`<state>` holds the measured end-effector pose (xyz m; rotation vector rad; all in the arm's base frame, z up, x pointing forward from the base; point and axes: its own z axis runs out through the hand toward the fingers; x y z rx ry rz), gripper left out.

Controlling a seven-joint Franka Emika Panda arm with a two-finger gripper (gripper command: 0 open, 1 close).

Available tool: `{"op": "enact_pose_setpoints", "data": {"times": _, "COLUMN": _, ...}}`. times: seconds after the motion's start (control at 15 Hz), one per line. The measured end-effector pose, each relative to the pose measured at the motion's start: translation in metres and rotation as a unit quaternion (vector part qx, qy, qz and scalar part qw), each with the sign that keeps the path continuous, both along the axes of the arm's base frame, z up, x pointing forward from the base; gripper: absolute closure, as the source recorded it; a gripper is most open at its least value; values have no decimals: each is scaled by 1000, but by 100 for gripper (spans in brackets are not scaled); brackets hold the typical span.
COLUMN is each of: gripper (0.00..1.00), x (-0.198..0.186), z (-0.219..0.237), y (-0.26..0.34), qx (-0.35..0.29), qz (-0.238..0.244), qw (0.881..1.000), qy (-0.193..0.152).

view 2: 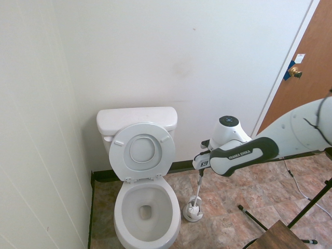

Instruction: Clean the toilet

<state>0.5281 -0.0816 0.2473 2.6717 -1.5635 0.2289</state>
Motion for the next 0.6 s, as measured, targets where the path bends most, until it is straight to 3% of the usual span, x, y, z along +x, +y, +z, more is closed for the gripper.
{"op": "enact_pose_setpoints", "data": {"times": 0.27, "gripper": 0, "x": 77, "z": -75, "y": -38, "qx": 16, "qz": -24, "qw": 1000, "qy": -10}}
{"op": "enact_pose_setpoints", "data": {"times": 0.6, "gripper": 0, "x": 90, "z": -88, "y": -61, "qx": 14, "qz": -28, "qw": 999, "qy": -11}}
